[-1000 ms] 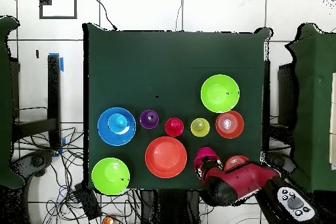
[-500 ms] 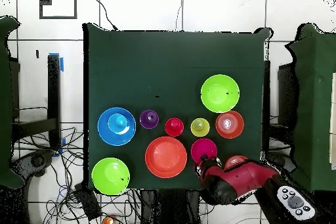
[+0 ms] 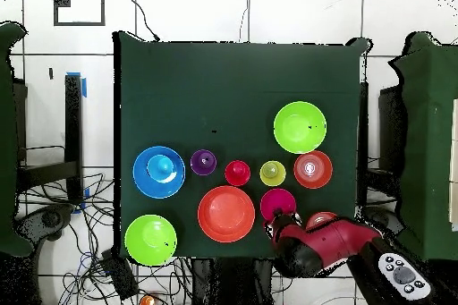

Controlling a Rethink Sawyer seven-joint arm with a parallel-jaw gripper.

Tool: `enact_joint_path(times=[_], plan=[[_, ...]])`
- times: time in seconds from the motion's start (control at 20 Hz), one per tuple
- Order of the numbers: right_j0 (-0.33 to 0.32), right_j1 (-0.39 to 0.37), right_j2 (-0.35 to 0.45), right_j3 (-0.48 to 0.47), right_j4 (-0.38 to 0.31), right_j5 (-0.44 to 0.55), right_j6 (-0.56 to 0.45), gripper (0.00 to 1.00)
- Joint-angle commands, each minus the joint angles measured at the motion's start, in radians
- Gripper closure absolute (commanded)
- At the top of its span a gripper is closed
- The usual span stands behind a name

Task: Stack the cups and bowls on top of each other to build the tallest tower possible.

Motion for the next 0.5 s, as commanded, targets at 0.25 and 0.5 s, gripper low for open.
enact_joint_path(times=[0.25,0.5], plan=[[0.018,-0.04,0.086,0.019,0.061,0.13,-0.09,1.0],[0.048,-0.044,0.055,0.01,0.057,0.156,-0.094,1.0]])
